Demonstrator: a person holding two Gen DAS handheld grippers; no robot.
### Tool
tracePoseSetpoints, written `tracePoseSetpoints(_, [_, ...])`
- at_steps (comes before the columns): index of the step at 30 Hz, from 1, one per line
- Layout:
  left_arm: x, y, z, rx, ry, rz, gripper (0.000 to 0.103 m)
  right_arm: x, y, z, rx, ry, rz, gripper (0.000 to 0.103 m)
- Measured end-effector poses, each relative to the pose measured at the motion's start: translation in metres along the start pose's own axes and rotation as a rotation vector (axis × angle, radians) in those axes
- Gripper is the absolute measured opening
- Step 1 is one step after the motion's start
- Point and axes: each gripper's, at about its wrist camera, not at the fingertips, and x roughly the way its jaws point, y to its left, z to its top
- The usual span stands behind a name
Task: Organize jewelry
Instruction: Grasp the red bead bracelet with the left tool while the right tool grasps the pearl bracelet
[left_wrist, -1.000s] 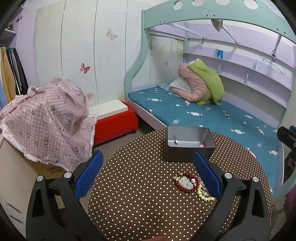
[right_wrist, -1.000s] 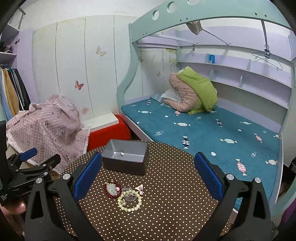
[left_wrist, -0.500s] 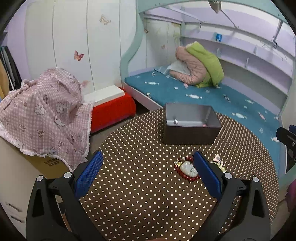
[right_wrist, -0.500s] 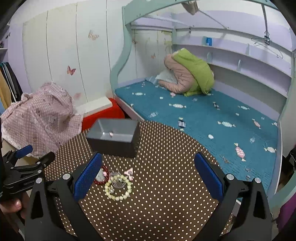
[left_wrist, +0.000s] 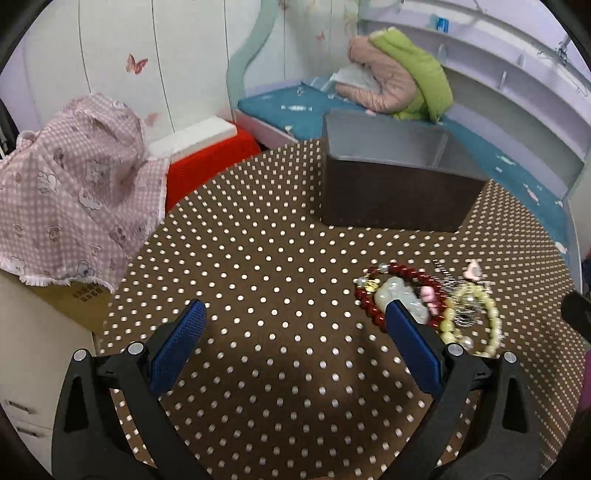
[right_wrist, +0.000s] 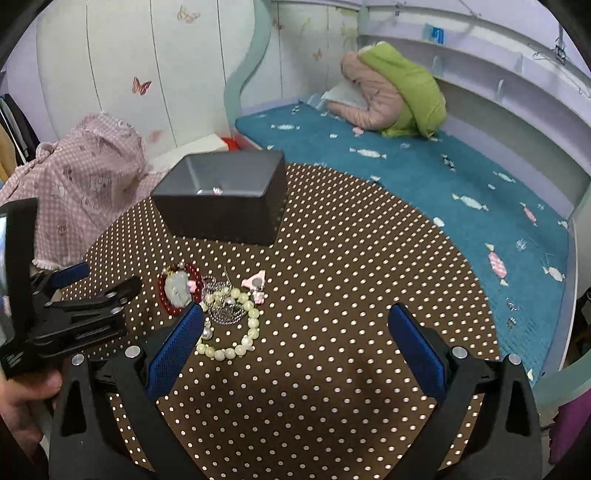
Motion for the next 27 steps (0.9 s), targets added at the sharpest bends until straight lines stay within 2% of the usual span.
tracePoseSetpoints(6, [0.024,-0.001,0.007,0.012,0.04,0.007,0.097,0.015,0.003,-0.003,-0.015,0.041,0.005,0.096])
tracePoseSetpoints(17, [0.041,-0.009,0.017,0.038,0.059,-0.016,0.094,0.028,-0.001,-0.005,-0.014,0.073,-0.003,0.096])
tracePoseSetpoints(19, [0.04,-0.013,0.016,0.031,0.053,-0.05,0.08,0.029,-0.001,-0.006,-0.015,0.078,-0.001,0.094])
tracePoseSetpoints(21, [0.035,-0.018,0.016,0.059,0.034,-0.06,0.046,0.032,0.003,-0.007,-0.024,0.088,0.008,0.09])
tracePoseSetpoints(22, [0.033,-0.022,0.016,0.078,0.031,-0.075,0.037,0.034,0.004,-0.007,-0.03,0.095,0.011,0.083])
tracePoseSetpoints(23, [0.031,-0.025,0.014,0.094,0.029,-0.088,0.024,0.037,0.006,-0.008,-0.037,0.104,0.015,0.078])
tracePoseSetpoints(24, [0.03,-0.027,0.012,0.106,0.028,-0.094,0.016,0.041,0.009,-0.009,-0.046,0.116,0.022,0.068])
tracePoseSetpoints(25, [0.029,-0.029,0.011,0.119,0.028,-0.11,0.012,0.044,0.011,-0.009,-0.053,0.124,0.026,0.061])
tracePoseSetpoints(26, [0.028,-0.029,0.009,0.116,0.033,-0.126,0.007,0.046,0.013,-0.01,-0.062,0.131,0.029,0.058])
tracePoseSetpoints(27, [0.027,-0.028,0.009,0.11,0.036,-0.139,0.007,0.051,0.016,-0.011,-0.074,0.143,0.032,0.051])
